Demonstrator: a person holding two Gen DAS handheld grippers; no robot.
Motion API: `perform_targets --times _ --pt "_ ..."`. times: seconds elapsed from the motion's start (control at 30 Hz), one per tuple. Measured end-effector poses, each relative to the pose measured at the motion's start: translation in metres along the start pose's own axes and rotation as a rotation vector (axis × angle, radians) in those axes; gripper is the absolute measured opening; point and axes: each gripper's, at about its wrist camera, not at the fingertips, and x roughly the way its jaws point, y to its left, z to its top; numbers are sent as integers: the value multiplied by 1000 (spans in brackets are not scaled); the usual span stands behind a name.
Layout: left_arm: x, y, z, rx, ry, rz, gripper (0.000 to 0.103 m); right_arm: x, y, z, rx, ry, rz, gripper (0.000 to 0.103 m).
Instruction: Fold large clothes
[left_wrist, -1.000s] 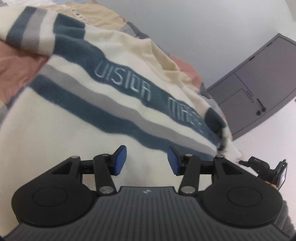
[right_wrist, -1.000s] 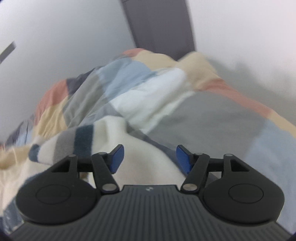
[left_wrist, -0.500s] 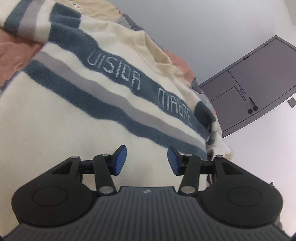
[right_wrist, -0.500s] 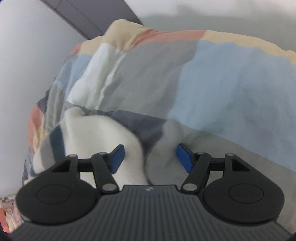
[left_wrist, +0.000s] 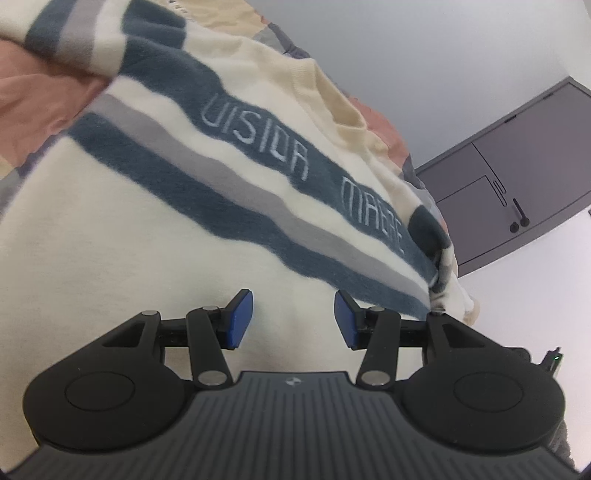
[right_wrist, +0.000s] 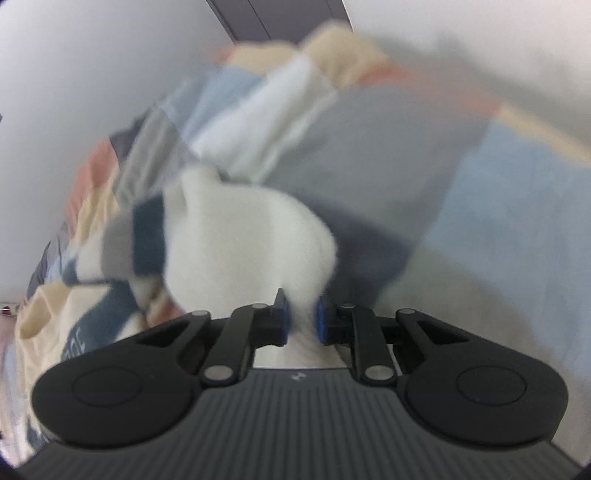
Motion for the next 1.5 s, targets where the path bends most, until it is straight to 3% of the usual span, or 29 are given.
perform_targets --times 0.13,0.33,0.4,0.5,0.67,0.87,1.03,1.07,1.13,1.3,1.5 --pt "-1 3 2 -6 -4 -1 54 -17 10 37 -72 -138 -77 16" --pt "-1 0 4 20 -22 4 54 -32 22 118 -149 -335 -186 16" --pt "-1 -1 5 38 -26 13 54 -30 26 143 -188 -369 -244 16" --pt "1 -2 4 51 -23 22 54 -23 30 176 -197 -382 -261 16" --pt "9 -3 4 76 -11 34 54 19 27 209 -134 -292 -251 16" --pt "16 -8 8 116 -25 60 54 100 -5 210 -17 -112 -255 17" --pt "27 -12 16 146 -35 87 54 138 -39 213 93 -61 -188 27" --pt "30 -12 18 142 -32 88 54 139 -44 214 104 -57 -182 36" --pt "33 -12 21 139 -26 85 54 132 -50 218 132 -65 -150 43" --pt "28 -23 20 192 -63 84 54 98 -63 222 130 -134 -102 50" --pt "19 -33 12 225 -65 54 54 66 -85 193 189 -109 1 55"
